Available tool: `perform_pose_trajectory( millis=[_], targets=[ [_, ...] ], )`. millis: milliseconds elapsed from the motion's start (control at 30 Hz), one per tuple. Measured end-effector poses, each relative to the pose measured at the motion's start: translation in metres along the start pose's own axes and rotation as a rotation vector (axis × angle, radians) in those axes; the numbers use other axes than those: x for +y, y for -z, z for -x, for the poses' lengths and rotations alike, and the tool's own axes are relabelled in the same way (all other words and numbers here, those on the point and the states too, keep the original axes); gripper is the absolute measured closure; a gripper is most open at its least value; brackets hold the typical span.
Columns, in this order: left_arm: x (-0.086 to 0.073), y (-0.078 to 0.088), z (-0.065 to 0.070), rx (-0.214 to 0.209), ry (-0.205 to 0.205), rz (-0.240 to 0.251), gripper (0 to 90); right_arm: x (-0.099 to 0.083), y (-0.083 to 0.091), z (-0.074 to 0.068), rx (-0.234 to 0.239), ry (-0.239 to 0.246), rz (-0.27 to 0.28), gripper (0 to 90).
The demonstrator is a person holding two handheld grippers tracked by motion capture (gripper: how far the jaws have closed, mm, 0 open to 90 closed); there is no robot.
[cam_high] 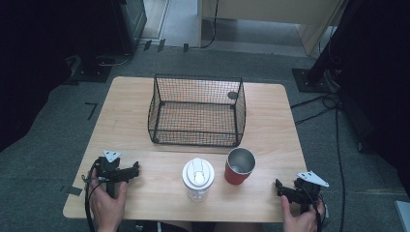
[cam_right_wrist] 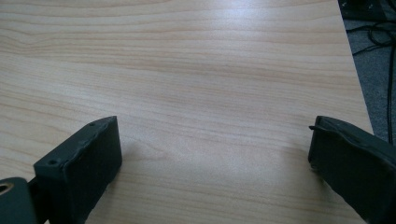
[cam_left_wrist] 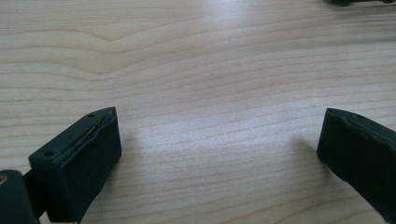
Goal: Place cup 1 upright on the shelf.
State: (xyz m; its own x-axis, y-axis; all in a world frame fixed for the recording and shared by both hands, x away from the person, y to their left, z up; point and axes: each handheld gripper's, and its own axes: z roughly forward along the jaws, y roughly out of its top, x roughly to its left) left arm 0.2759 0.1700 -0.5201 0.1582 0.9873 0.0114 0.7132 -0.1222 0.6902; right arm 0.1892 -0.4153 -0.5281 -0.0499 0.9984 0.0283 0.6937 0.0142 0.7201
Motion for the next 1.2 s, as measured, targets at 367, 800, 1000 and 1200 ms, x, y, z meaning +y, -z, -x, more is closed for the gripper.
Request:
perform_pose_trajectory(
  millis=[367, 800, 1000, 1200],
  targets=[
    [0.000, 0.000, 0.000, 0.000, 0.000, 0.000, 0.4, -0.004, 0.006, -0.009, -0.048, -0.049, 0.018, 3.5],
    [0.000, 0.000, 0.000, 0.000, 0.000, 0.000, 0.4, 0.012, 0.051, -0.067, 0.147, 0.086, 0.121, 0.7],
    [0.000, 0.000, 0.000, 0.000, 0.000, 0.000, 0.4, 0.017, 0.062, -0.091, 0.211, 0.156, 0.139, 0.0],
    [0.000, 0.000, 0.000, 0.000, 0.001, 0.000, 0.4, 0.022, 0.065, -0.104, 0.240, 0.178, 0.154, 0.0]
  ],
)
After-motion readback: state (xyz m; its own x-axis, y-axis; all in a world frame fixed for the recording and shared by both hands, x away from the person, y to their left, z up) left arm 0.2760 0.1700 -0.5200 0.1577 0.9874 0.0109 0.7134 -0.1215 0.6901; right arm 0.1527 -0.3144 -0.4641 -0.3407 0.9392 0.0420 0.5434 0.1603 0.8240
